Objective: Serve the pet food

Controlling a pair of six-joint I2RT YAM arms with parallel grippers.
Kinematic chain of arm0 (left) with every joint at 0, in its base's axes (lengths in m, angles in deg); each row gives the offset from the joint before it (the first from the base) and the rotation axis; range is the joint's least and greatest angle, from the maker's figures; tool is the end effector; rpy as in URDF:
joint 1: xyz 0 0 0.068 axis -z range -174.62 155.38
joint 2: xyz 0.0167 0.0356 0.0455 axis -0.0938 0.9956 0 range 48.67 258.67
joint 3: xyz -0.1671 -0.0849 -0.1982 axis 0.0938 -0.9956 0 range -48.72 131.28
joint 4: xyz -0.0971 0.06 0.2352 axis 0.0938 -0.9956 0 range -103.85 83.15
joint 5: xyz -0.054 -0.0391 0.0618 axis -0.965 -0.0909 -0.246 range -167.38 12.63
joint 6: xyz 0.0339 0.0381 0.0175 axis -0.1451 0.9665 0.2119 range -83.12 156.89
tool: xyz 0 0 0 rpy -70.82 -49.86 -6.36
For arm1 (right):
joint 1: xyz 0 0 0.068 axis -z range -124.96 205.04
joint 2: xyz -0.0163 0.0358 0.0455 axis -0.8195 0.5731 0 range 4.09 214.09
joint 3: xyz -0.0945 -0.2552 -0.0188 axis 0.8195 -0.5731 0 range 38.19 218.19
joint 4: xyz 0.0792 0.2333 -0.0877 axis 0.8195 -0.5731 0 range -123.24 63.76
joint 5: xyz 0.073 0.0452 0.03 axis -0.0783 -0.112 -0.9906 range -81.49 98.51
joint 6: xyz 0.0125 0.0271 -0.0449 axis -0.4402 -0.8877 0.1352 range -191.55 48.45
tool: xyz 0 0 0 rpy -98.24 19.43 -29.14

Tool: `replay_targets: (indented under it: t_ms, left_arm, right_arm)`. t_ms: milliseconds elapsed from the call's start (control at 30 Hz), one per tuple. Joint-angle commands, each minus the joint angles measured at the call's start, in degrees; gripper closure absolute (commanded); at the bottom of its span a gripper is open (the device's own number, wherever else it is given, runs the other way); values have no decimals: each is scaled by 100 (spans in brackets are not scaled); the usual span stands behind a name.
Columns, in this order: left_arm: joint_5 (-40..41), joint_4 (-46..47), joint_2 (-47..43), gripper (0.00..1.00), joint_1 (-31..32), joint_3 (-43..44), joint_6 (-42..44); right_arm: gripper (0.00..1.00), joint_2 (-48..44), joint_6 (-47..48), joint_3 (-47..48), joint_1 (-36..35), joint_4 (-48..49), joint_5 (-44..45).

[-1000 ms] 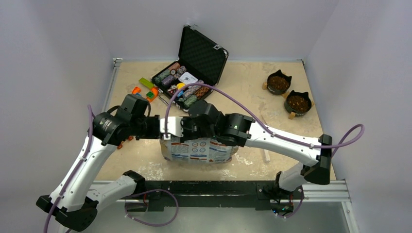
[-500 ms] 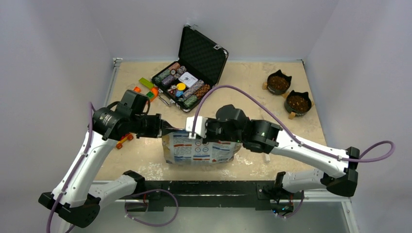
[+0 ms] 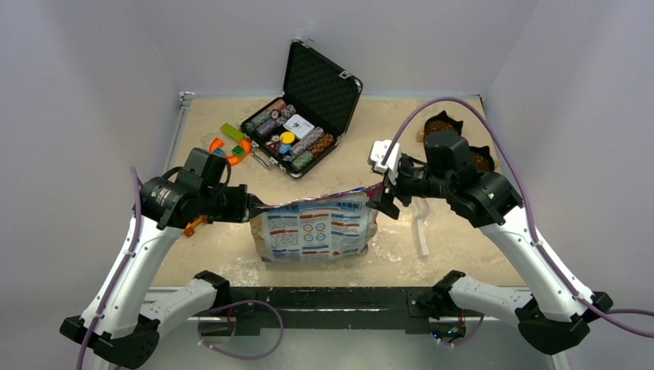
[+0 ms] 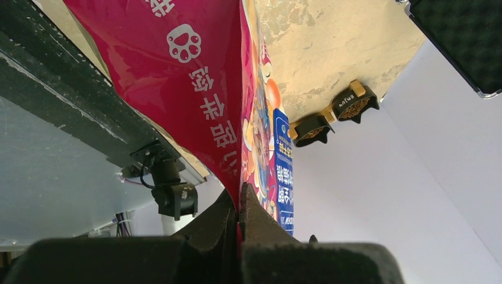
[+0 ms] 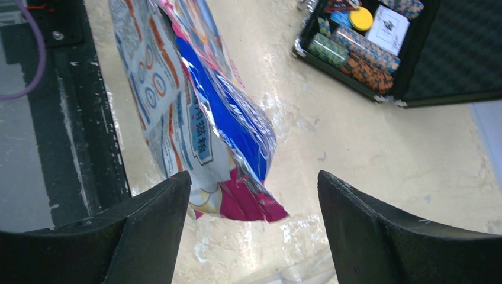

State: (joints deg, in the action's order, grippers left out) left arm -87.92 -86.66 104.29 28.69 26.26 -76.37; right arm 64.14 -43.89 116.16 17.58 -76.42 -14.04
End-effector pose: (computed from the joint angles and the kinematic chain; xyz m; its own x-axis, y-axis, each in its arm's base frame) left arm 0.1222 -0.0597 0.3743 -0.1181 -0.9326 0.3411 -0.9204 -0.0261 -0.3901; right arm 0.1452 0.1284 0.4177 0.0050 -0.5363 -0.8440 -0.9221 0.3240 -0.2114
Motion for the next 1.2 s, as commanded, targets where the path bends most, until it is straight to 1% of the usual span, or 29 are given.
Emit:
replay_targets:
  t_ms: [0,100,167,233,267,367,433,467,500,567,633,733,833,933,1067,1167]
  left_arm:
    - [192,376,-130,100,-102,202,199]
    - [165,524,-139,100,-101,125,176]
    - [122,649,-102,100,-99,93,157]
    - [50,662,-26,100,-99,158,167]
    - [56,608,18,100,-101,231,206]
    - [311,414,70,100,-106,417,238]
    - [612,396,38,100,-107,398,200]
    - [672,386,38,100,-130,376,183]
    - [665,384,50,100,-178,349,182]
    - [415,361,148,100,-312,314,253]
    - [161,223,206,100,-452,307,320]
    - [381,-6,87,100,-586,371,389]
    - [369,-35,-24,100,-743,326,434]
    - [244,-10,73,100,-758,314,530]
    - [105,-177,211,100,-756,541,739]
    - [32,-82,135,100,-750,500,882]
  right_arm:
    - [19,340,134,-3,84,126,-875]
    - [20,757,212,228,73,-10,-979]
    - [23,921,293,260,68,12,-995]
    - [28,1050,331,327,22,22,-770]
    - [35,1086,301,371,11,16,-541]
    - [64,995,247,340,3,-139,8]
    - [81,683,170,14,3,-147,356]
    - [92,472,166,-200,7,-112,497]
    - [100,226,139,-484,2,-35,663]
    - [100,-298,56,-1071,14,219,996]
    - [100,-837,-108,-1467,38,364,1248]
    - [100,-1402,-291,-1793,41,274,1456]
    - [100,-1842,-385,-2083,37,267,1561]
    - [100,-2022,-418,-2212,37,362,1315]
    - [100,-1986,-459,-2002,30,318,1003]
    - [100,-1999,-401,-1886,35,408,459]
